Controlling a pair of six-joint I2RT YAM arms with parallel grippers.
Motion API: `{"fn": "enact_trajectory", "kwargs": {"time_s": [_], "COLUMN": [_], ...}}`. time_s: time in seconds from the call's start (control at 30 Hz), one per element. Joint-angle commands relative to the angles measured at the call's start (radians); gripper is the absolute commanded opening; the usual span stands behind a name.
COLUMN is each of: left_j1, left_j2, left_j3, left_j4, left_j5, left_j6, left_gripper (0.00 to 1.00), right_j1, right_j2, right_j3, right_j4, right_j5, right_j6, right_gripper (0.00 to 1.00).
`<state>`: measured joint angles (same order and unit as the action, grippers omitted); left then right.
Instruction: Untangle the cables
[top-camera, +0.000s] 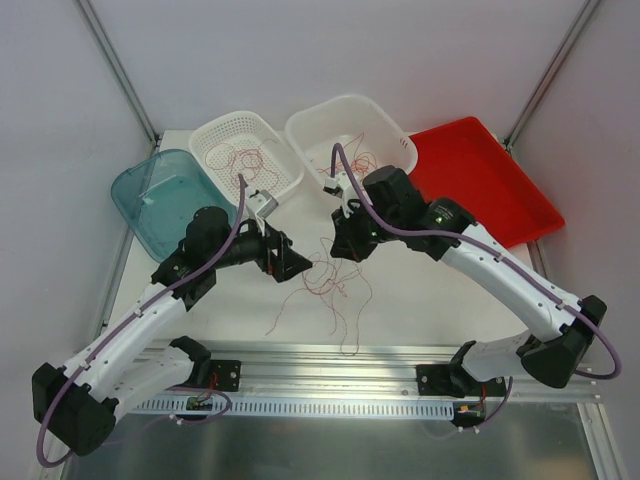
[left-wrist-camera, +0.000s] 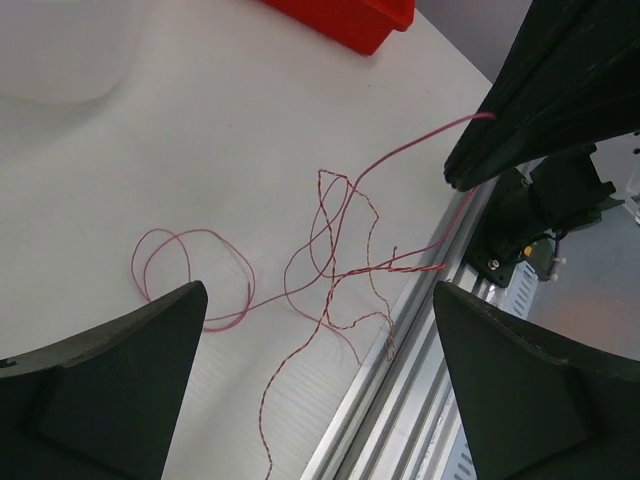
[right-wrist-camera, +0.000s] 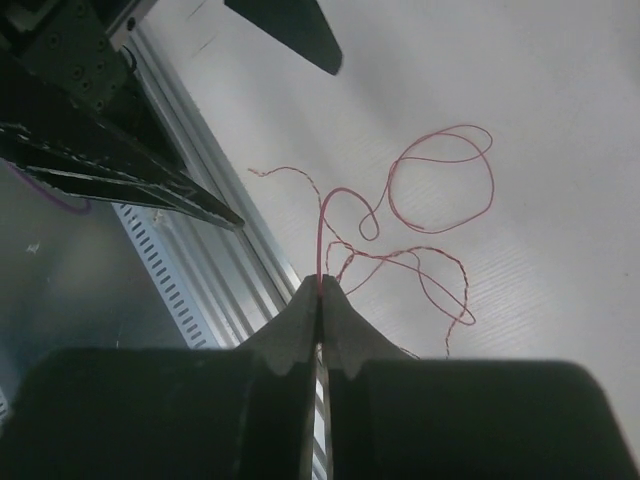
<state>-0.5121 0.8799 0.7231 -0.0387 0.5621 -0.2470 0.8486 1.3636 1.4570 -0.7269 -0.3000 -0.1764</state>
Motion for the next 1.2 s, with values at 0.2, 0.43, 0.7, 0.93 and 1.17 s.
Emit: {"fn": "enact_trajectory", "kwargs": {"time_s": [0.2,0.43,0.7,0.93,1.17], "left_j1": [-0.108,-0.144,-0.16,-0.158,-0.158], "left_j2": [0.1,0.185,0.205,0.166,0.111], "left_j3": [0.087,0.118,0.098,0.101,0.133], "left_j4": [0.154,0.206,0.304,0.22,0.089], "left_j5": [0.042,0.036,0.052,-0.114,-0.248], "left_j6": [0.051,0.045,0.006,0.011,0.029], "left_gripper": [0.91,0.69,0.06,0.0,0.0], "right_j1": [0.026,0.032,0.032,0.029,-0.035], "right_j2": [-0.08,-0.098,-0.126,-0.159,-0.204], "right_j3": [-0.021,-0.037,-0.086,-0.155,-0.257], "right_j4": [0.064,0.063,0.063,0.089,0.129], "right_j5": [-0.129,-0.142,-0.123,-0.016,0.117], "right_j6": [-0.054,-0.061,-0.064,-0.055,0.015], "right_gripper": [0.03,0.04,0.04,0.46,0.64]}}
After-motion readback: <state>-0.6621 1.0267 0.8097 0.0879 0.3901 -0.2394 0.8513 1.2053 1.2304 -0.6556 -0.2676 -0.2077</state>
